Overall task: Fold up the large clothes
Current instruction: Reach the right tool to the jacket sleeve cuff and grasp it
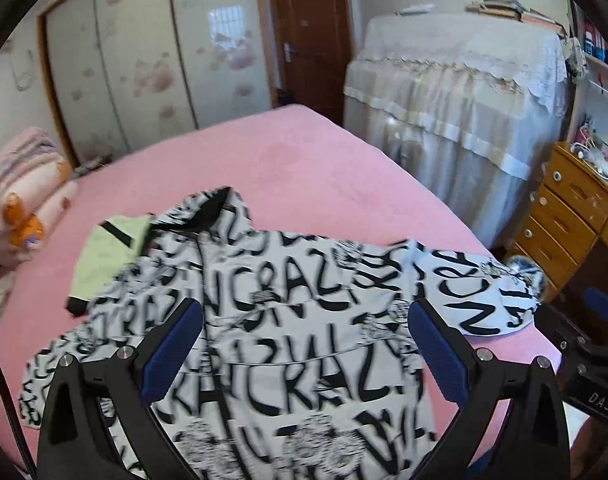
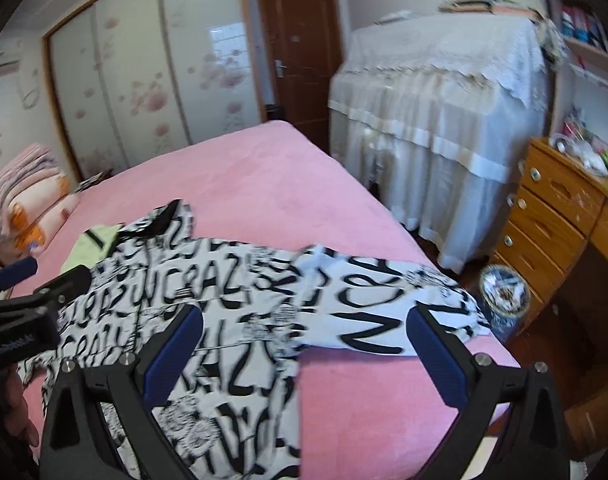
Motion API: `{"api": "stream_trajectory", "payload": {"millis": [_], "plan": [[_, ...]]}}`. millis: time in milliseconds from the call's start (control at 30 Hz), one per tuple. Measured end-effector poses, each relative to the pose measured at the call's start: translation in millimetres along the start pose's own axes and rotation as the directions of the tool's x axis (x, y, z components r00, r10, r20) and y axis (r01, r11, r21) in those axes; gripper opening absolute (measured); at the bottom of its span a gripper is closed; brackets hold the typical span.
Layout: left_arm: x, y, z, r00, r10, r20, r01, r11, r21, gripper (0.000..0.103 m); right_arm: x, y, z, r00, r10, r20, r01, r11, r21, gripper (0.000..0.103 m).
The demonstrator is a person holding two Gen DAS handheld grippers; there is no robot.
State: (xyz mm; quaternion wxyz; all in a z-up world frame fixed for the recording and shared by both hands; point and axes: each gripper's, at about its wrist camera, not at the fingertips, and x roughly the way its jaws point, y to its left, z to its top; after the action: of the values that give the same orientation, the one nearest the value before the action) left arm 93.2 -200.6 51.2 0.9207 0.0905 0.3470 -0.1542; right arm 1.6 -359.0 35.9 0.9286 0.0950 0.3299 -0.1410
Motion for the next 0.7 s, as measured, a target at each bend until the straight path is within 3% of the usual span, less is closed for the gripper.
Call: {"api": "stream_trajectory", "payload": {"millis": [167,233,333,433,500,700], "plan": [[43,-38,2,0.999,-0.007,-0.037,0.009,0.999,0.049,0.102,35,-60,-5,0.997,-0.036,-0.069,0.044,0.992,0.119,0.102],[61,-55,-2,0.999,0.025,-0.04,-0.021,0.995,0.098,0.102,55,-89,-12,0.992,-0.035,-0.121,0.059,0.979,0.196,0.102],[94,-76,-8,0.996,0.009,-0.085,0.004,0.989,0.147,0.102,88,-135,-27,0.979,-0.035,-0.201,0.097,0.947,0.307,0.096],[120,-88,-13,0.992,-0.042,-0.118,0.059,0.988,0.142,0.102,120,-180,-47,0.961,-0.008,-0.278,0.13,0.896,0.424,0.094],[136,-94,-15,0.988,-0.071,-0.14,0.089,0.988,0.129,0.102,138,-210,-64,0.948,0.031,-0.316,0.146,0.841,0.521,0.092],[186,-108,-26,0.964,-0.088,-0.25,0.121,0.986,0.119,0.102,177,-255,-96,0.936,0.133,-0.326,0.145,0.699,0.7,0.091]]}}
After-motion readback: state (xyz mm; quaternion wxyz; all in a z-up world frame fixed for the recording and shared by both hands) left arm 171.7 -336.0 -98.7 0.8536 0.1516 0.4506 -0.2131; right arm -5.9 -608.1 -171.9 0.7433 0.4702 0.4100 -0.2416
